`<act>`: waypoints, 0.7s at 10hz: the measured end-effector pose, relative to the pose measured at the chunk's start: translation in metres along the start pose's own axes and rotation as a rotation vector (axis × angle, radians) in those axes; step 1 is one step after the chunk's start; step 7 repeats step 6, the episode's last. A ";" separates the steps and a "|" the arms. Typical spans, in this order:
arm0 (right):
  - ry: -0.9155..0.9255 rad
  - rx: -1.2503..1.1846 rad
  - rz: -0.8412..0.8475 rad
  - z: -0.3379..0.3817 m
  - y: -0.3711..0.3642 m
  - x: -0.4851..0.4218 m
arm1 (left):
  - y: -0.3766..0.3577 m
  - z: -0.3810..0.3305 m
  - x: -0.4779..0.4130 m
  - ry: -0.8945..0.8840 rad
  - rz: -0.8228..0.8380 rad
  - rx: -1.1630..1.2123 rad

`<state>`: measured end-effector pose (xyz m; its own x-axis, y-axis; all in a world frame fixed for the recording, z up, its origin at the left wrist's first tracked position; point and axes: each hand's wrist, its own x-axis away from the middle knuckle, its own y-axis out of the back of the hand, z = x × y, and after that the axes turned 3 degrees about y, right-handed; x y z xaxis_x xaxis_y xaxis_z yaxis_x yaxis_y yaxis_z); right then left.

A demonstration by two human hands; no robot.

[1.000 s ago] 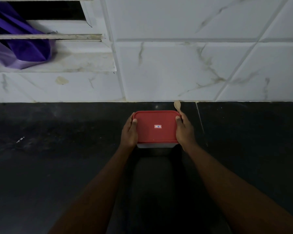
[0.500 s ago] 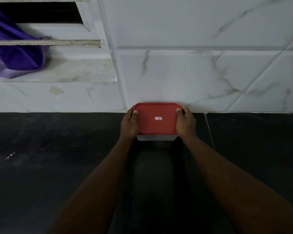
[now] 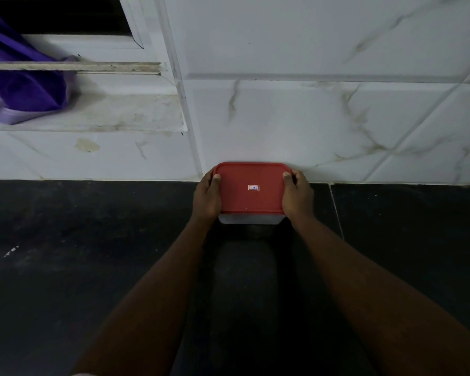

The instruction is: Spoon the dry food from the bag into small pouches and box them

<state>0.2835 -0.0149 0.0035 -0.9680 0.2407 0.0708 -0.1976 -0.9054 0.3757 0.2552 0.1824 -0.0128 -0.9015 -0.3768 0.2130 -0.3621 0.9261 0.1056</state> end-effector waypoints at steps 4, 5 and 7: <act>-0.126 -0.059 0.239 0.010 0.019 0.002 | 0.006 -0.008 0.002 0.082 0.025 -0.087; -0.119 -0.053 0.245 0.011 0.026 0.007 | 0.009 -0.011 0.010 0.081 0.022 -0.099; -0.091 -0.021 0.207 0.019 0.037 0.013 | 0.012 -0.017 0.022 0.092 -0.002 -0.099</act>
